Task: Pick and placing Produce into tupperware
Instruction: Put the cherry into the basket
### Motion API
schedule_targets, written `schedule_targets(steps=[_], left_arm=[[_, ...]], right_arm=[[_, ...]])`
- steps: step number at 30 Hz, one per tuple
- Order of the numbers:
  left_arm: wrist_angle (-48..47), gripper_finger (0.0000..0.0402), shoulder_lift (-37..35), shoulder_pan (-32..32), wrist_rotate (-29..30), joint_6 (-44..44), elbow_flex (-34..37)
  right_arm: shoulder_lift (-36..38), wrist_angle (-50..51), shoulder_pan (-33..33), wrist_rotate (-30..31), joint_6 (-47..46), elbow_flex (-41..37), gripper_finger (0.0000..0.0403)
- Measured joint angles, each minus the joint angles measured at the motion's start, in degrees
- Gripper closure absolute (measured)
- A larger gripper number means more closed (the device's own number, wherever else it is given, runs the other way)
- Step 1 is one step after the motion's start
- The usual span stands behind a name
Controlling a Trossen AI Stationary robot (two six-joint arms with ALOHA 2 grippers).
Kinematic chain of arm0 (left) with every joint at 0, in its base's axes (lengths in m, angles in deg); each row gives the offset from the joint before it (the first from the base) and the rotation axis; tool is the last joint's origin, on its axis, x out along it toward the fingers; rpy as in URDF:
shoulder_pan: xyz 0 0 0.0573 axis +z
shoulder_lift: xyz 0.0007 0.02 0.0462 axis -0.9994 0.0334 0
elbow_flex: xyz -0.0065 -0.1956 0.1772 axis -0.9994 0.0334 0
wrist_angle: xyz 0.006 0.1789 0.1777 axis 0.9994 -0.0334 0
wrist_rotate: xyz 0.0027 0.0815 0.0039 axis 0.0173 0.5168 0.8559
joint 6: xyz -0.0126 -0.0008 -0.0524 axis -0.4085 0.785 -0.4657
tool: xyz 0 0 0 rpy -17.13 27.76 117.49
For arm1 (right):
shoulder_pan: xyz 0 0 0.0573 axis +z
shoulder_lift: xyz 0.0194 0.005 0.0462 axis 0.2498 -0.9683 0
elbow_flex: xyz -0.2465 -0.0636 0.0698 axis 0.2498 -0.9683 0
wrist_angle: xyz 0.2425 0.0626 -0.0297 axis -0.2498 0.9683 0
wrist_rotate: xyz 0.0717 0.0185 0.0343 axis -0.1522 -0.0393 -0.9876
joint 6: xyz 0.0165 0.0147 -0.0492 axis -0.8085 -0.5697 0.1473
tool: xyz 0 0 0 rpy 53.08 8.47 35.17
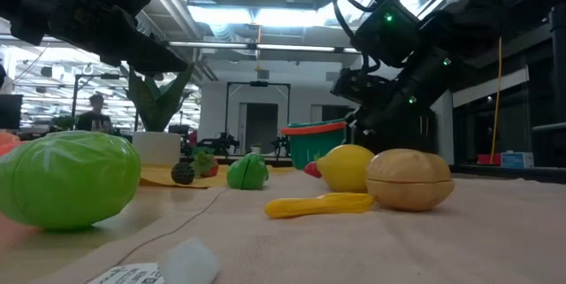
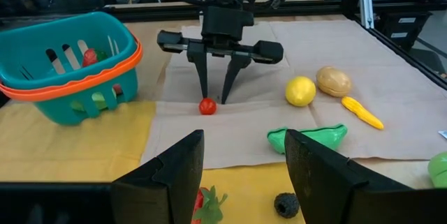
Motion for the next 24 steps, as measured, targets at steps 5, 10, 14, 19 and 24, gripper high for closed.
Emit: schedule_targets(steps=[5,10,14,19,24], left_arm=[[-0.07,0.0209,0.00,-0.01,0.00,0.02,0.00],[-0.11,0.0209,0.00,-0.01,0.00,0.02,0.00],[-0.11,0.0209,0.00,-0.02,0.00,0.02,0.00],[-0.15,0.0209,-0.02,0.00,0.00,0.04,0.00],[-0.13,0.0209,0.00,0.00,0.00,0.04,0.00]], right_arm=[[0.02,0.17,0.02,0.19,-0.04,0.00,0.0277],[0.31,0.60,0.00,0.20,-0.09,-0.01,0.0278],[0.57,0.73,0.00,0.17,-0.13,-0.02,0.0292],[0.57,1.15,0.02,0.15,-0.74,0.01,0.0313],[0.59,8.05,0.02,0.12,-1.42,3.34,0.0321]])
